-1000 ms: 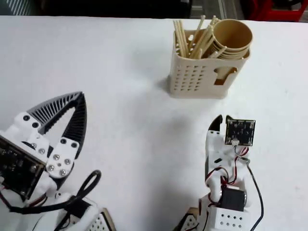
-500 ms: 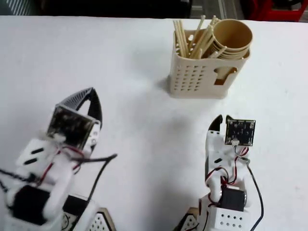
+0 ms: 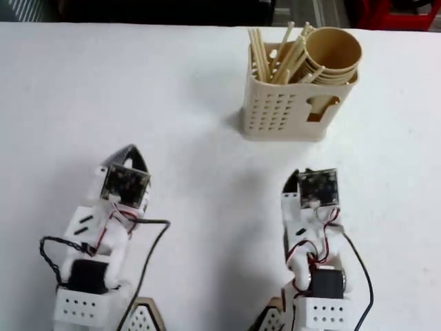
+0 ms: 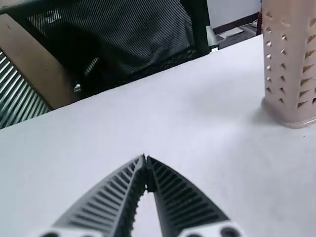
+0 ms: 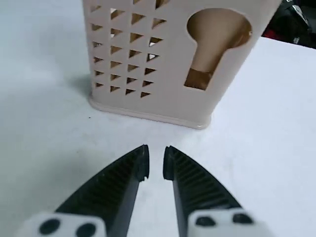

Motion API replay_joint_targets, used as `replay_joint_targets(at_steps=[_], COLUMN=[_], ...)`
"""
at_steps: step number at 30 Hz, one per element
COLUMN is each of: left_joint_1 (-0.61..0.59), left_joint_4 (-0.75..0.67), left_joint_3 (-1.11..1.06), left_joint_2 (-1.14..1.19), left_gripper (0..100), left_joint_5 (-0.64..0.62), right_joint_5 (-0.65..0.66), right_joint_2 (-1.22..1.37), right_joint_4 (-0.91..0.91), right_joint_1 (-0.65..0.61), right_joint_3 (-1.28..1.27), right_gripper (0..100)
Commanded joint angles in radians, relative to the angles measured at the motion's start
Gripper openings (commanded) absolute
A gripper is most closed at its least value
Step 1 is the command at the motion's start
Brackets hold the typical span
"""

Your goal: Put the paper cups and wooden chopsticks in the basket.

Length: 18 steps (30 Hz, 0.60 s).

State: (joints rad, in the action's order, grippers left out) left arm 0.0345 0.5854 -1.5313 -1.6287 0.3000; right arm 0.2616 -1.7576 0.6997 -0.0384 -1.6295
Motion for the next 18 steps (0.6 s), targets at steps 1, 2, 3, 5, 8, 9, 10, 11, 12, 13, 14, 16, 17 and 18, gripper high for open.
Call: replay_joint_targets(at_steps=[1,2,3,5,8,9,10,11,12,13,14,16,17,18], left_joint_1=[-0.035,-0.036,-0.042,-0.048,-0.048,-0.048,-0.048,-0.047,-0.047,-0.045,-0.045,-0.042,-0.042,-0.042], left_joint_4=[-0.071,-0.052,-0.006,0.032,0.086,0.107,0.132,0.161,0.192,0.222,0.249,0.288,0.310,0.336], left_joint_3=[-0.164,-0.164,-0.158,-0.161,-0.161,-0.161,-0.161,-0.161,-0.161,-0.161,-0.161,-0.161,-0.161,-0.161], left_joint_2=[-0.140,-0.159,-0.177,-0.193,-0.191,-0.191,-0.191,-0.191,-0.191,-0.191,-0.191,-0.191,-0.191,-0.191], left_gripper=[2,2,2,2,2,2,2,2,2,2,2,2,2,2], left_joint_5=[0.000,-0.005,-0.002,-0.002,-0.002,-0.003,-0.005,-0.002,-0.002,-0.002,-0.002,-0.002,-0.002,-0.002], right_joint_5=[0.040,0.055,0.075,0.126,0.204,0.221,0.229,0.233,0.235,0.235,0.230,0.226,0.226,0.226], right_joint_2=[-0.010,-0.010,-0.010,-0.010,-0.002,-0.004,-0.005,-0.005,-0.005,-0.002,-0.002,-0.001,-0.001,-0.001], right_joint_4=[-0.013,-0.015,-0.016,-0.016,-0.001,0.016,0.031,0.041,0.045,0.045,0.047,0.048,0.062,0.097], right_joint_1=[-0.054,-0.073,-0.097,-0.153,-0.234,-0.248,-0.257,-0.262,-0.268,-0.272,-0.275,-0.272,-0.272,-0.272], right_joint_3=[-0.006,-0.015,-0.023,-0.048,-0.064,-0.064,-0.064,-0.064,-0.064,-0.064,-0.064,-0.064,-0.064,-0.064], right_gripper=[6.6,6.6,6.6,6.6,6.3,6.3,6.6,6.6,6.7,6.7,6.7,6.7,6.7,6.5])
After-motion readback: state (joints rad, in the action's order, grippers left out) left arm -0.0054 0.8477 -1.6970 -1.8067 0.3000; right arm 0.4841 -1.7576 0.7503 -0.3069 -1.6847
